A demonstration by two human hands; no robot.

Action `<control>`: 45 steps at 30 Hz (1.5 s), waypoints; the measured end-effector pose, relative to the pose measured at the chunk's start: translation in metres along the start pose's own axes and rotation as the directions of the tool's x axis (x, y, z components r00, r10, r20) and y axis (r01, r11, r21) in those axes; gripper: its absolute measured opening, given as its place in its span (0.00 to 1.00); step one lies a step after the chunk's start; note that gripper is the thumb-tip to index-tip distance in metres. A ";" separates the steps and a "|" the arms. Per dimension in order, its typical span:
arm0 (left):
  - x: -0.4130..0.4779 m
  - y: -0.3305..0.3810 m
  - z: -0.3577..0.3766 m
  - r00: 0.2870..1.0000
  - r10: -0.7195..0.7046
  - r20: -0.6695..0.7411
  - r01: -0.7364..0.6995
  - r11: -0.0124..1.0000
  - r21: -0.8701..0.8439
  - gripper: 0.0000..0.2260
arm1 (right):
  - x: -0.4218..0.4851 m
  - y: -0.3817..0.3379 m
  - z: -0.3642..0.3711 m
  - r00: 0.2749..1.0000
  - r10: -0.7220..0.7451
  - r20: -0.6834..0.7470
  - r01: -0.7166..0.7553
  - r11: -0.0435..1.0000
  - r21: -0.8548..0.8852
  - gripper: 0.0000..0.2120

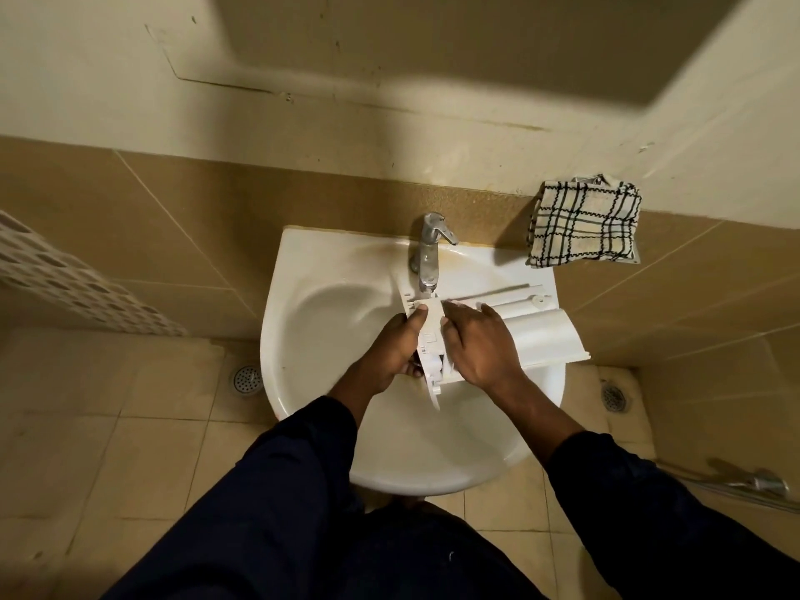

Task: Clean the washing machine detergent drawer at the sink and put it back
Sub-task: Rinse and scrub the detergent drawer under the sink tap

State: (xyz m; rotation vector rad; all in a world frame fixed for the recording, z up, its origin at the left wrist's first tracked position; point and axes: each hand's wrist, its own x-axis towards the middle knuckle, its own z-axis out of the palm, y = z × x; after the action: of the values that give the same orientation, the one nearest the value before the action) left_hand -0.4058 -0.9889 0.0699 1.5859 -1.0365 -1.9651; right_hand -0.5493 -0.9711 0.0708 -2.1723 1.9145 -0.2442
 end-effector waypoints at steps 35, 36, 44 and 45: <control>0.030 -0.005 -0.022 0.982 -0.127 -0.142 0.101 0.979 -0.175 0.21 | 0.024 -0.037 0.001 0.952 -0.048 0.303 0.076 0.994 -0.081 0.25; 0.032 -0.006 -0.021 0.983 -0.135 -0.125 0.113 0.979 -0.170 0.22 | 0.019 -0.033 -0.003 0.946 -0.121 0.301 0.140 0.989 -0.044 0.26; 0.043 -0.008 -0.008 0.976 -0.212 0.055 0.218 0.919 -0.327 0.31 | 0.022 -0.030 -0.023 0.935 -0.152 0.320 0.183 0.980 -0.071 0.23; 0.044 -0.007 -0.007 0.975 -0.215 0.054 0.221 0.913 -0.343 0.31 | 0.030 -0.031 -0.022 0.932 -0.098 0.348 0.136 0.987 -0.088 0.21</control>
State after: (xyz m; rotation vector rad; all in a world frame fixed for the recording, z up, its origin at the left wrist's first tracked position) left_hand -0.4097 -1.0178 0.0352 1.5387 -0.4909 -2.1637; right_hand -0.5214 -0.9989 0.0995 -2.2240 1.6417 0.2158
